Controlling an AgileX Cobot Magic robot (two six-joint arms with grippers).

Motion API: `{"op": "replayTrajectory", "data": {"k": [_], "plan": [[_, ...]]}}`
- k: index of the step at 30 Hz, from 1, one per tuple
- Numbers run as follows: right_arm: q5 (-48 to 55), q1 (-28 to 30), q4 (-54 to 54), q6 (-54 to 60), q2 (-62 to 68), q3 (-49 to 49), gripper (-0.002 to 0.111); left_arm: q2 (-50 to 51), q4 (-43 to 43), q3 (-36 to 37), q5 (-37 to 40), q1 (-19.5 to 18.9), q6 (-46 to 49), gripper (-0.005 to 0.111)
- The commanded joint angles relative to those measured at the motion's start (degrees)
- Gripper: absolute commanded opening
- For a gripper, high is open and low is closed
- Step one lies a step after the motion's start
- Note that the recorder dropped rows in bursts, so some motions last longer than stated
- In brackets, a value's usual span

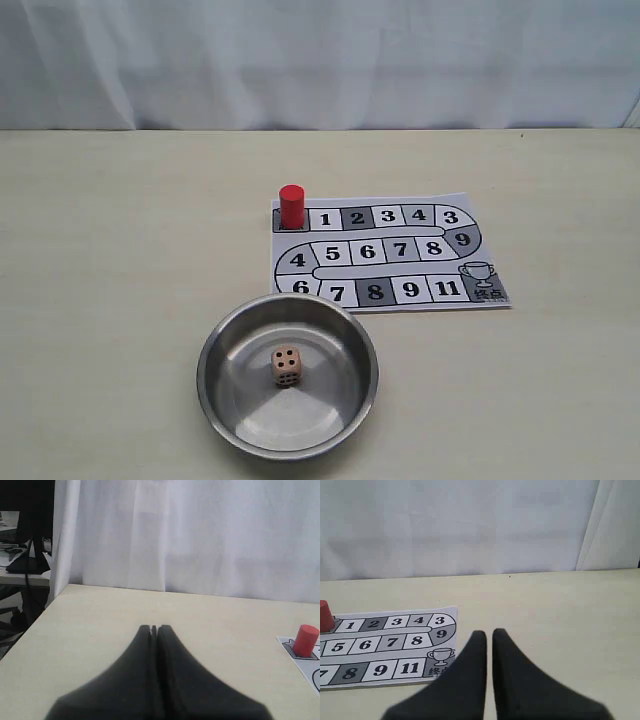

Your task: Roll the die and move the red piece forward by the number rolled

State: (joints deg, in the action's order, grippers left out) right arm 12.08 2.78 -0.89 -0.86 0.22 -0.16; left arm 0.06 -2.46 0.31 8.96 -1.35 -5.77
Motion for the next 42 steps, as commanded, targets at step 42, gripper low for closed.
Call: {"op": "replayTrajectory", "data": {"k": [42], "plan": [[17.17,0.38,18.03,9.49,24.75,-42.41,0.004,-0.06,-0.07,-0.31,-0.74,-0.01,0.01,0.0]]}}
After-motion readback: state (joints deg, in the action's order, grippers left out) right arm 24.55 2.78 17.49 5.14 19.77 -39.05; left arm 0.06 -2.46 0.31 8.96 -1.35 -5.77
